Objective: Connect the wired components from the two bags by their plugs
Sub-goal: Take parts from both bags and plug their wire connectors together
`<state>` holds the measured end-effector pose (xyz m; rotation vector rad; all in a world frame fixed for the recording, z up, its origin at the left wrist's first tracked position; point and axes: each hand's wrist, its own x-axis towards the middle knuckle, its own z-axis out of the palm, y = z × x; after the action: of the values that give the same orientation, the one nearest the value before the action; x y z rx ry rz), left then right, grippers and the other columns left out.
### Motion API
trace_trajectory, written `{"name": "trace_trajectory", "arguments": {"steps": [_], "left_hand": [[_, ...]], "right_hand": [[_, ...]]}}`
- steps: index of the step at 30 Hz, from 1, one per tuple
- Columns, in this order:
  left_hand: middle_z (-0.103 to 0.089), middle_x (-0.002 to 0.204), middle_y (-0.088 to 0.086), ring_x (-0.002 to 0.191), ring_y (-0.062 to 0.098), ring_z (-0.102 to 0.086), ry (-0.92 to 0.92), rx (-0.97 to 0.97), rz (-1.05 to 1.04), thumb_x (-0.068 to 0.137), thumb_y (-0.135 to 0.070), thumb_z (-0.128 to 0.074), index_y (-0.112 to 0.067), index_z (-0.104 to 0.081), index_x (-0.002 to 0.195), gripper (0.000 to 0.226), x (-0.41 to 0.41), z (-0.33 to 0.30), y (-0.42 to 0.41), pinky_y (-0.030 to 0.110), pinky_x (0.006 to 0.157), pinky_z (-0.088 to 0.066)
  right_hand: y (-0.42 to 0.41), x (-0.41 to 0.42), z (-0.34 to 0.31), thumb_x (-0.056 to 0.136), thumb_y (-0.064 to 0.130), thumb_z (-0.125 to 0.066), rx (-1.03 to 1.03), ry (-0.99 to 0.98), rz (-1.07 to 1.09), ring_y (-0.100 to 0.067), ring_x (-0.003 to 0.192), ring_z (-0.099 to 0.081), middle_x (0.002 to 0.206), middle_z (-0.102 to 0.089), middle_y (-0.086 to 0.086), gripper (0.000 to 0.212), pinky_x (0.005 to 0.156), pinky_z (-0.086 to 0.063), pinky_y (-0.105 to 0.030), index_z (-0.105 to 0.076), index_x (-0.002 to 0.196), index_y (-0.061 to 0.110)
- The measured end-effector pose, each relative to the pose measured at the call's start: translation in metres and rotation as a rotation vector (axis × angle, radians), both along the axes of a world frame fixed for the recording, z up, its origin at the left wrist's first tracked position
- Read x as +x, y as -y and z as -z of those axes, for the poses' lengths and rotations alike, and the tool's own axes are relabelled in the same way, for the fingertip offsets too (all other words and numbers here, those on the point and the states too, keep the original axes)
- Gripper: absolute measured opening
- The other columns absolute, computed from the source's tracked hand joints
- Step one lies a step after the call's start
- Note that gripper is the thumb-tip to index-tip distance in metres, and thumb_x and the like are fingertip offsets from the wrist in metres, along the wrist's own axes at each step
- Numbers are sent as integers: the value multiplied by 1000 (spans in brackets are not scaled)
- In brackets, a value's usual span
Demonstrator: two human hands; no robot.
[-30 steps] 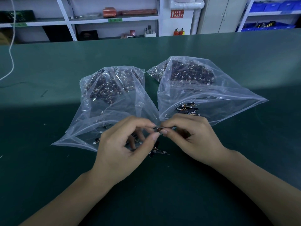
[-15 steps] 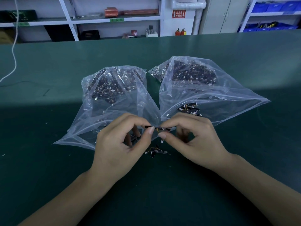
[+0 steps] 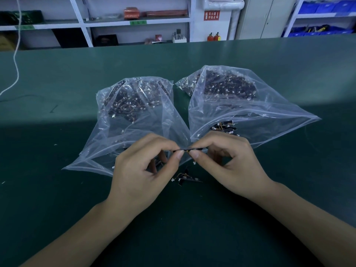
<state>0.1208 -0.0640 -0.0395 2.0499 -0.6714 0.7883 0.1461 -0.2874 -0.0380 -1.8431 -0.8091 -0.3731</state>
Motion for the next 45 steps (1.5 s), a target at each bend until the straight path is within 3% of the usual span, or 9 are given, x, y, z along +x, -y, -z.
{"name": "trace_trajectory", "arguments": {"steps": [13,16,18,24,30,33,37,40,45], "left_hand": [[-68,87,-7,75,15,-65,3,-1,12,98,-19,-72,-13,-75,94,8,0,2,-1,30,56,-49],[-70,94,-12,77,14,-67,-28,-41,-3,98,-26,-73,-20,-73,104,9,0,3,0,27,58,-51],[-72,101,-14,76,12,-69,-40,-78,-9,98,-31,-73,-27,-69,117,19,0,3,0,24,59,-52],[-71,102,-17,74,13,-66,-25,-35,5,101,-33,-69,-32,-66,121,21,-3,4,0,27,57,-52],[-69,99,-17,70,11,-64,-13,-11,-8,102,-28,-68,-30,-69,115,13,-3,2,0,25,58,-50],[-68,96,-15,68,11,-61,5,62,-15,104,-24,-70,-24,-75,103,6,-2,3,0,31,56,-49],[-69,96,-16,75,6,-65,85,227,-44,103,-28,-73,-24,-80,95,11,-1,1,0,31,57,-51],[-69,92,-14,82,7,-65,149,412,-36,102,-41,-74,-27,-82,95,17,1,-1,-2,31,63,-54],[-67,93,-13,88,13,-62,103,680,22,102,-54,-62,-29,-83,104,33,3,0,-4,30,77,-53]], "right_hand": [[2,2,1,98,12,-74,-26,28,-13,-20,63,-59,83,-69,7,8,54,-43,-28,-80,97,7],[5,4,1,99,13,-74,-47,38,2,-14,57,-55,79,-63,20,8,56,-40,-19,-77,94,8],[11,9,0,100,13,-74,-83,44,28,-15,54,-55,77,-64,17,6,54,-40,-19,-76,95,11],[43,28,-2,94,26,-70,-323,157,298,-9,50,-48,65,-54,22,7,54,-38,-20,-72,89,23],[56,44,8,95,31,-77,-324,107,625,-15,58,-60,60,-61,13,5,63,-54,-35,-77,92,27],[59,46,10,97,29,-76,-364,54,675,-19,61,-63,59,-63,7,8,67,-58,-40,-80,104,32],[57,46,12,97,26,-73,-409,-15,682,-12,64,-62,62,-62,11,20,67,-53,-33,-75,112,40],[53,43,11,96,23,-69,-411,-20,682,-8,65,-61,65,-61,13,25,66,-46,-29,-73,112,41],[46,36,5,93,23,-68,-384,-14,675,-9,63,-61,61,-59,13,22,68,-51,-32,-74,109,37]]}}
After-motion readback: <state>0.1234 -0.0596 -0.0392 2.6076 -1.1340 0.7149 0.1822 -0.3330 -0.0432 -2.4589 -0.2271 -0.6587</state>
